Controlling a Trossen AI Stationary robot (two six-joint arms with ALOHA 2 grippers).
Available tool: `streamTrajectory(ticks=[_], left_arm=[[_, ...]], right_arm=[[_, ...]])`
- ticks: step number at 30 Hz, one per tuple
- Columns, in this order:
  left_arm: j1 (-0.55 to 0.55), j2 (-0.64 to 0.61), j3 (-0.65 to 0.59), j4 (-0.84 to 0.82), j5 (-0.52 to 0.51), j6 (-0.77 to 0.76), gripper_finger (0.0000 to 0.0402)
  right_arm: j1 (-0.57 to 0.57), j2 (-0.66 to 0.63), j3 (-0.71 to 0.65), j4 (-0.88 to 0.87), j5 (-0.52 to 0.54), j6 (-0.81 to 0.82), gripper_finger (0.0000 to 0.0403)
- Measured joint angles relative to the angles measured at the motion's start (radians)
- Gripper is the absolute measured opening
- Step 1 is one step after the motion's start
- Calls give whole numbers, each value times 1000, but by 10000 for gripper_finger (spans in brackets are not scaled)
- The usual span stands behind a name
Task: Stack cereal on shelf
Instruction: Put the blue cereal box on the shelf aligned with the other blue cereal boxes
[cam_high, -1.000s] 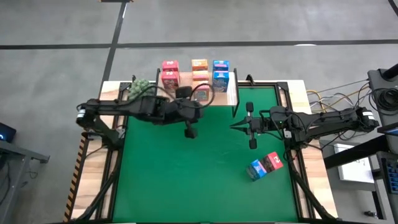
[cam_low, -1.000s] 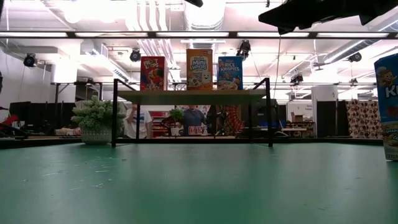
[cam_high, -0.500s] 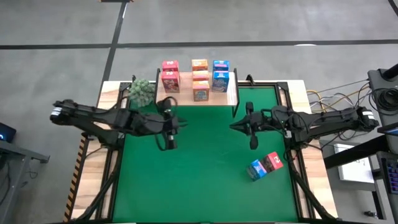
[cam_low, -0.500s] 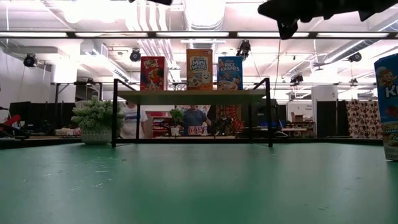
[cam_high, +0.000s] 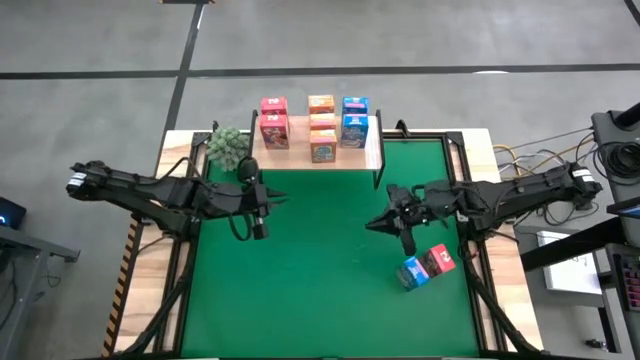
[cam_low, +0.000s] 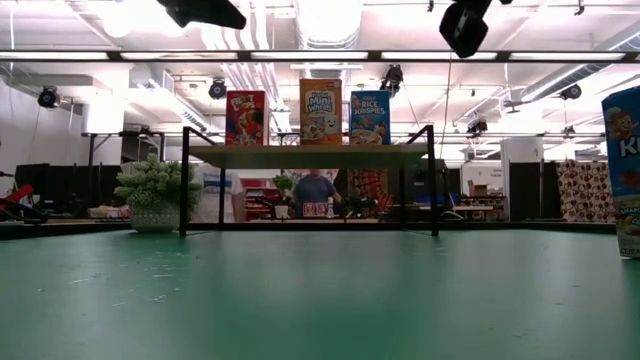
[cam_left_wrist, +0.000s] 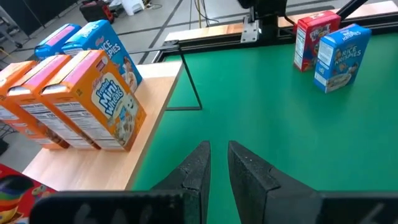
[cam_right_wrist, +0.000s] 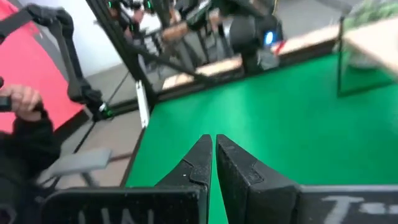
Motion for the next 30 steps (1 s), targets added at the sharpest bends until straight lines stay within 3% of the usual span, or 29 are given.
streamTrajectory(ticks=[8,13,17,23,30], left_arm=[[0,2,-9,-22,0,8,39],[1,1,-9,-25,0,7,39],[1,3,-9,-35,0,7,39],[1,4,-9,-41,0,7,39],[1,4,-9,-41,0,14,39]], right_arm=[[68,154,239,-453,0,297,13],[116,269,403,-832,-79,519,13],[177,347,476,-1022,-137,668,13],[246,403,475,-1125,-144,871,13],[269,431,474,-1145,-124,907,29]])
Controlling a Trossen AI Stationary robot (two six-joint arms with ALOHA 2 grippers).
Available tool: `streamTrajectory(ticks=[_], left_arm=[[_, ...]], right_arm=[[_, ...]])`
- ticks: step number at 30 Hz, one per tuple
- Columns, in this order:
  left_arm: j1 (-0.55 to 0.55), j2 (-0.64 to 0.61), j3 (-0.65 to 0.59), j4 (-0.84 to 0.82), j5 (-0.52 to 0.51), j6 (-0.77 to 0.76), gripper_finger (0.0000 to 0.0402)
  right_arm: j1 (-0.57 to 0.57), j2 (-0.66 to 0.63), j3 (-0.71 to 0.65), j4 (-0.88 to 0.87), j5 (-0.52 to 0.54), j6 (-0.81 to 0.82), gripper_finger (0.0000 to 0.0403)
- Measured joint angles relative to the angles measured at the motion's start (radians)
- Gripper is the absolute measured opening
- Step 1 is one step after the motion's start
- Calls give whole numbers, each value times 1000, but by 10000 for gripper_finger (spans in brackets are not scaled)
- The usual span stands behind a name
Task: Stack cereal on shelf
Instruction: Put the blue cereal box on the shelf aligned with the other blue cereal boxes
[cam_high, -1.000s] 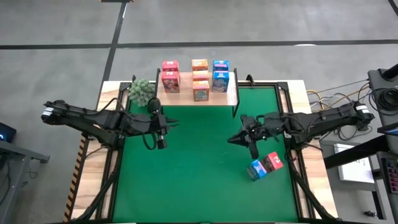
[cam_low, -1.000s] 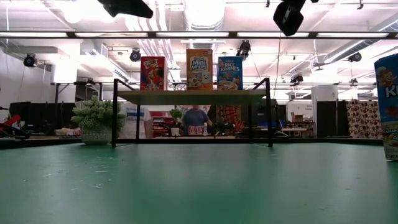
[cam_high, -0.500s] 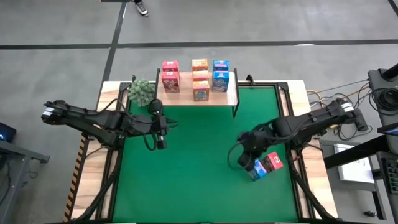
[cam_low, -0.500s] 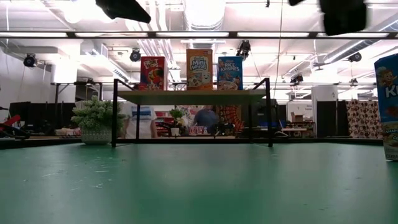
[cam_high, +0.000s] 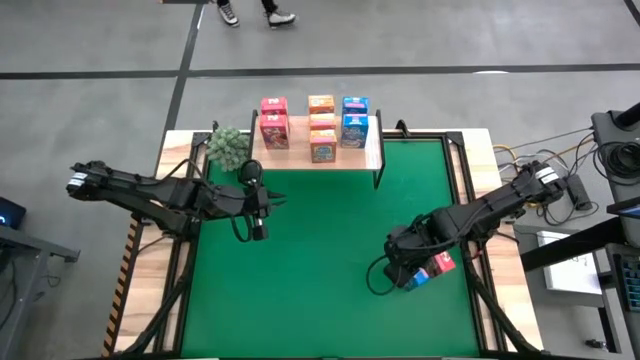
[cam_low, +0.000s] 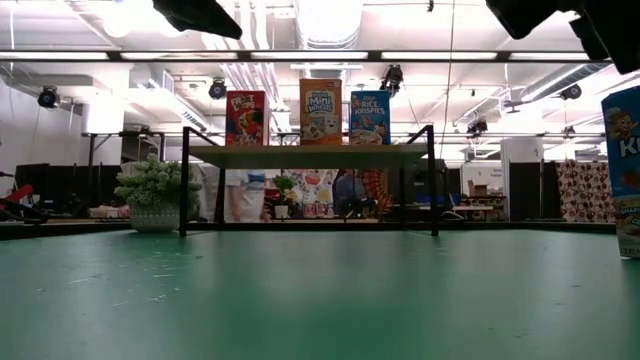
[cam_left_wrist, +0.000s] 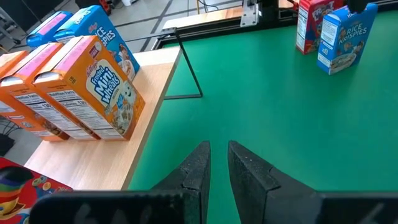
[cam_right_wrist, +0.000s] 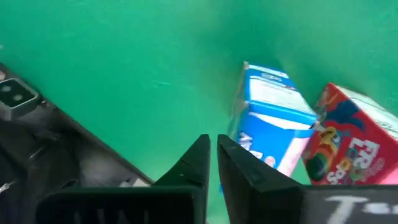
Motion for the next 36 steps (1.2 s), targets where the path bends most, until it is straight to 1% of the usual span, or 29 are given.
streamTrajectory(ticks=[4,11,14,17,19,22,26,30,36], left_arm=[[0,0,0,0,0,0,39],[0,0,0,-1,0,0,39],[-1,0,0,0,0,0,39],[-1,0,0,0,0,-2,39],[-1,0,0,-1,0,-3,39],[-1,0,0,-1,0,-3,39],[-1,0,0,0,0,-3,39],[0,0,0,0,0,-4,39],[0,0,0,0,0,-8,39]], right_arm=[[0,-4,0,-28,-5,5,79],[19,-18,0,-124,-5,54,204],[39,-13,-2,-131,2,58,250],[55,2,-3,-118,3,60,284],[66,15,-4,-114,10,61,299],[72,46,-4,-113,24,57,310],[72,93,-5,-111,31,42,304],[72,129,-5,-111,31,22,284],[72,132,-5,-111,30,22,232]])
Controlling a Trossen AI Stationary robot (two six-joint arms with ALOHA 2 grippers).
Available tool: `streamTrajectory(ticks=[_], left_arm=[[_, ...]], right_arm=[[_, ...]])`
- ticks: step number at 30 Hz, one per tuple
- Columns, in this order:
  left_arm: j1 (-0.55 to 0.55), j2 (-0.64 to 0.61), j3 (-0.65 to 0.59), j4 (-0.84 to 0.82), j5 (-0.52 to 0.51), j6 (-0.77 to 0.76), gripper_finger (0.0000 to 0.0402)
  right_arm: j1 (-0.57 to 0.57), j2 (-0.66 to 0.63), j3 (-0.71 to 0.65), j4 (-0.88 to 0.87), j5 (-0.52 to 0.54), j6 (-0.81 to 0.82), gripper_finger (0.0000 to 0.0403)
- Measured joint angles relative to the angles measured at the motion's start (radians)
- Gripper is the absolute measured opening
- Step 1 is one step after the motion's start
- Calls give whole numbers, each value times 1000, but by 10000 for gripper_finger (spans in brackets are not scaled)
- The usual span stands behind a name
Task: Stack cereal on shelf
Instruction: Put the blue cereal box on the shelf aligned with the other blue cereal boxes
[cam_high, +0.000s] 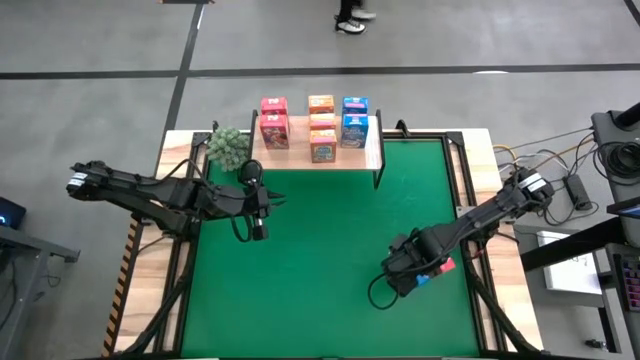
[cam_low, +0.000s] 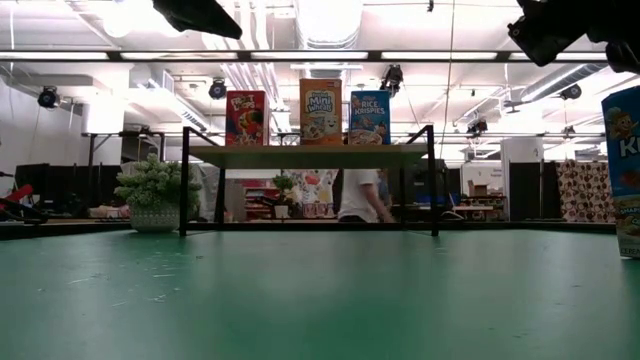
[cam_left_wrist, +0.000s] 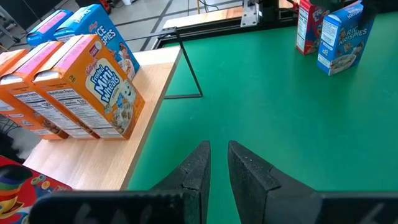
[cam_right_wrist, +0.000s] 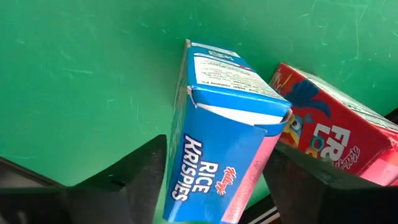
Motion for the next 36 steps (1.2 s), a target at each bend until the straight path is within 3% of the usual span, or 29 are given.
streamTrajectory(ticks=[10,19,23,30,36], left_arm=[[0,0,0,0,0,0,39],[0,0,0,0,0,0,39],[0,0,0,0,0,0,39],[0,0,0,0,0,0,39],[-1,0,0,0,0,0,39]], right_arm=[[0,-5,0,4,-1,-2,172],[-7,-7,38,4,1,-51,154],[-28,-7,102,4,55,-103,151],[-95,-7,256,3,203,-306,150],[-177,-7,384,2,313,-635,150]])
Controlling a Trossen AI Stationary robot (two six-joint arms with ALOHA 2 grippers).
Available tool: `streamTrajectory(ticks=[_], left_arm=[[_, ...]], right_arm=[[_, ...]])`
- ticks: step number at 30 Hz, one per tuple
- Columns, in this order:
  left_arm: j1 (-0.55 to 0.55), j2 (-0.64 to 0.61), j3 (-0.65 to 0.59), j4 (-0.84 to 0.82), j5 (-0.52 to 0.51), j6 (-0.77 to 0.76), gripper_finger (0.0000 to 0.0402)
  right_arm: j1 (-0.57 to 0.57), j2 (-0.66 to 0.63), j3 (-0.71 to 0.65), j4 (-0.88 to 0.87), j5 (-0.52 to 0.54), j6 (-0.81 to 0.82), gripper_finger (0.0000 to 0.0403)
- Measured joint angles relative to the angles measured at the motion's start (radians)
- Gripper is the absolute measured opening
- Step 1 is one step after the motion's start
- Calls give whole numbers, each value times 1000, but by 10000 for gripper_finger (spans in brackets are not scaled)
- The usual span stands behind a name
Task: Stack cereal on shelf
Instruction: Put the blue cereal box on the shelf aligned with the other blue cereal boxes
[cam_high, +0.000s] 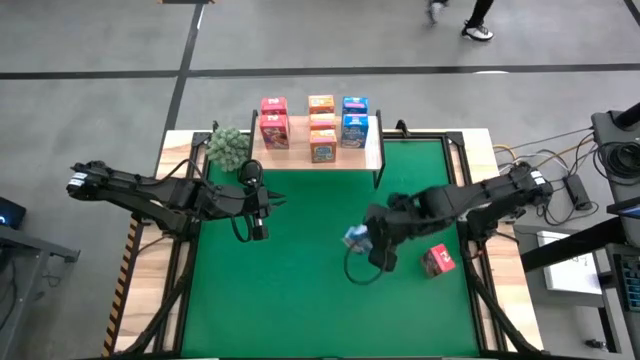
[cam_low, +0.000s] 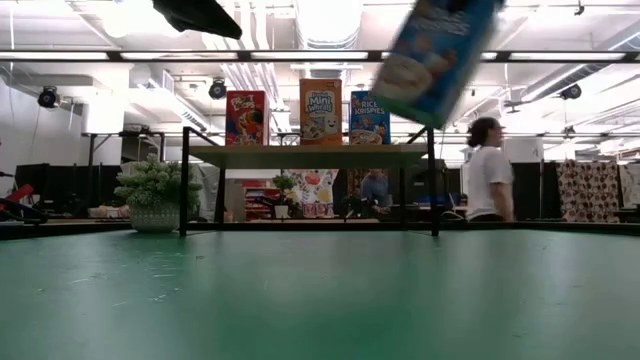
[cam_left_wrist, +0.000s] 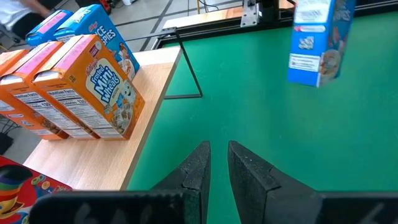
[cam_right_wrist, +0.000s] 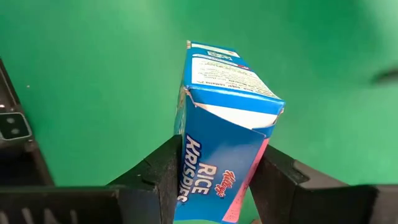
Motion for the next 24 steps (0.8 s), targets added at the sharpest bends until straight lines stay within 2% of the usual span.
streamTrajectory(ticks=[16,24], left_arm=[[0,0,0,0,0,-18,39],[1,0,0,1,0,-19,39]], right_arm=[[-347,6,266,-55,3,-755,150],[-486,13,289,-95,63,-1040,150]])
